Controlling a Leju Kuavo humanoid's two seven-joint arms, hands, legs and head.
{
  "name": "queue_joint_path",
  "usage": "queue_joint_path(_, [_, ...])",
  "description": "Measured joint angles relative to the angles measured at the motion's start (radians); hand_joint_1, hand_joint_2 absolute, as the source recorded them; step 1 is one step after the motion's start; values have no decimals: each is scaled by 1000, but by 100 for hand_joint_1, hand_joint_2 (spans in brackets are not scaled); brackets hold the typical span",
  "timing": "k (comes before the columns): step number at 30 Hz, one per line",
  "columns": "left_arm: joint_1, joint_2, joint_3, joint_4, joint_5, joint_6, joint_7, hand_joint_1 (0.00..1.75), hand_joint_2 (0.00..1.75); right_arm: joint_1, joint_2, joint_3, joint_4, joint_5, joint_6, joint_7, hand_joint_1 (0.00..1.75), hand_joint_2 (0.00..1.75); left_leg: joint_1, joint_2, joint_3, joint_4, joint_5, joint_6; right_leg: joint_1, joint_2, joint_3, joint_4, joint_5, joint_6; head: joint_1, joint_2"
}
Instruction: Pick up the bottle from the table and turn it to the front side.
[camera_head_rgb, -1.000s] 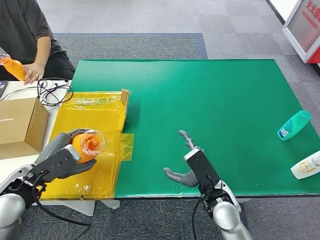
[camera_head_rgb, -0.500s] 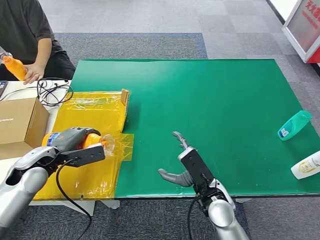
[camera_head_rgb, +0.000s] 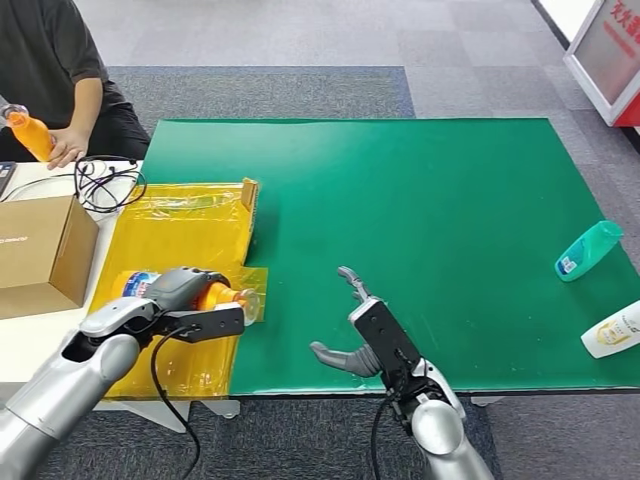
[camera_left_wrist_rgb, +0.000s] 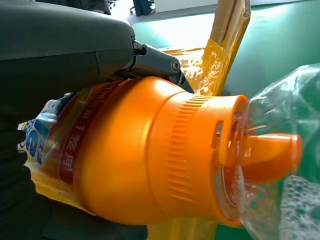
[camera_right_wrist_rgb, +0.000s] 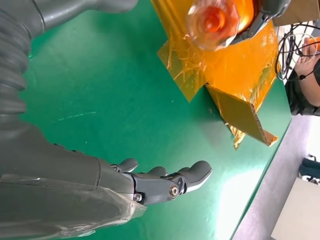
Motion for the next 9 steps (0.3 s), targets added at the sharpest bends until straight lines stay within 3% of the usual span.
queue_joint_path(2, [-2, -16, -5, 17, -5, 10, 15, 0, 175, -2, 0, 0, 1, 0, 1, 0, 0, 175, 0, 0, 0, 0, 0, 0, 0, 0, 0, 0, 0, 0, 0, 0])
queue_joint_path(9, [7, -59, -9, 48, -48, 39, 65, 0, 175, -4, 1, 0, 2, 0, 5, 3, 0, 175, 0, 0, 0, 0, 0, 0, 0, 0, 0, 0, 0, 0, 0, 0])
